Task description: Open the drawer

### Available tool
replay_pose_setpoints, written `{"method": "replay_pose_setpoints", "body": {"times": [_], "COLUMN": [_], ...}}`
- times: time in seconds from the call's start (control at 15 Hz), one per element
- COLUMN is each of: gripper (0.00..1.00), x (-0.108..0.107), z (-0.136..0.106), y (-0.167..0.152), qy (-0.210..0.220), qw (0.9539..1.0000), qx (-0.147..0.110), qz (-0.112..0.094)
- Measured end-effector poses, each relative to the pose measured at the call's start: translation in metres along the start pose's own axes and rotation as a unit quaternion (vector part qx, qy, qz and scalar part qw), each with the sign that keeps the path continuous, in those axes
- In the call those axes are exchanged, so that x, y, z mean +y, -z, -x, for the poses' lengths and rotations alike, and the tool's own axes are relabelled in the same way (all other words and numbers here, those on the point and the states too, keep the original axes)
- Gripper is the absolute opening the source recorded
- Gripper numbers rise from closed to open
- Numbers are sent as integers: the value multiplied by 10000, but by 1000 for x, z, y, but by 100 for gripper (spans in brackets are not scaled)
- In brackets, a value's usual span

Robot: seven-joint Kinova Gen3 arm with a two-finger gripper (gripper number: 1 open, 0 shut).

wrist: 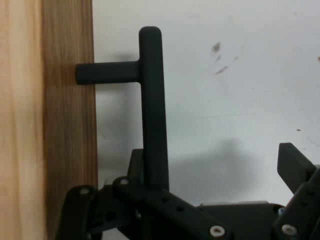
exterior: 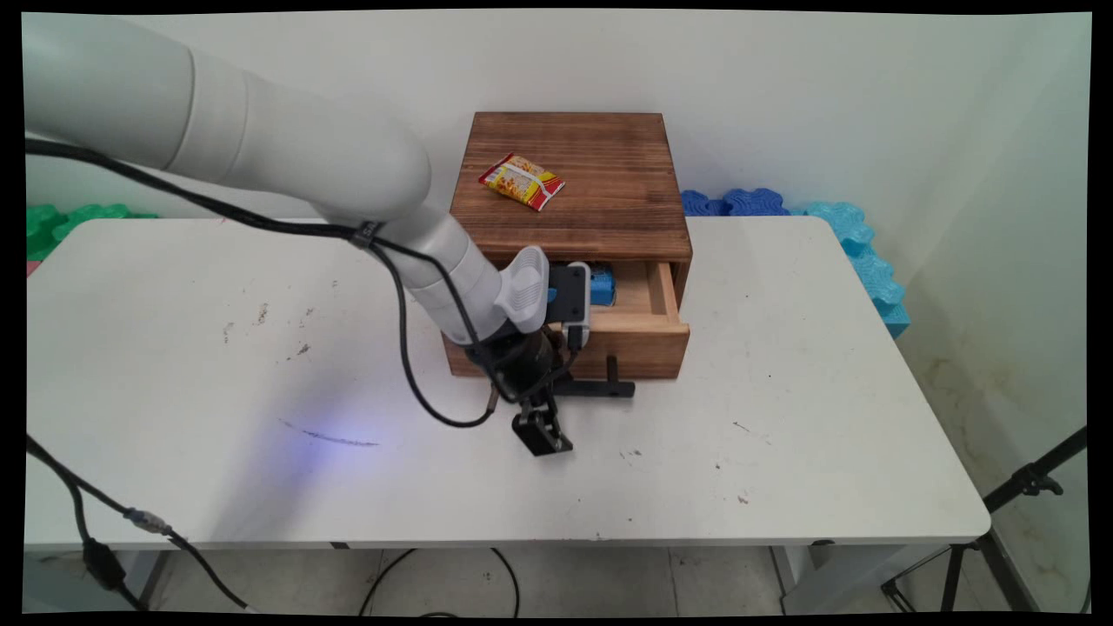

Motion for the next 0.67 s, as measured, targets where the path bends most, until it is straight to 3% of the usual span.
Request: {"method": "replay_pose_setpoints", "body": {"times": [0.67], "gripper": [100], "x": [50], "z": [9], "y": [7], "qy": [-277], "qw": [9996], "qx": [15], "qz": [-58]}}
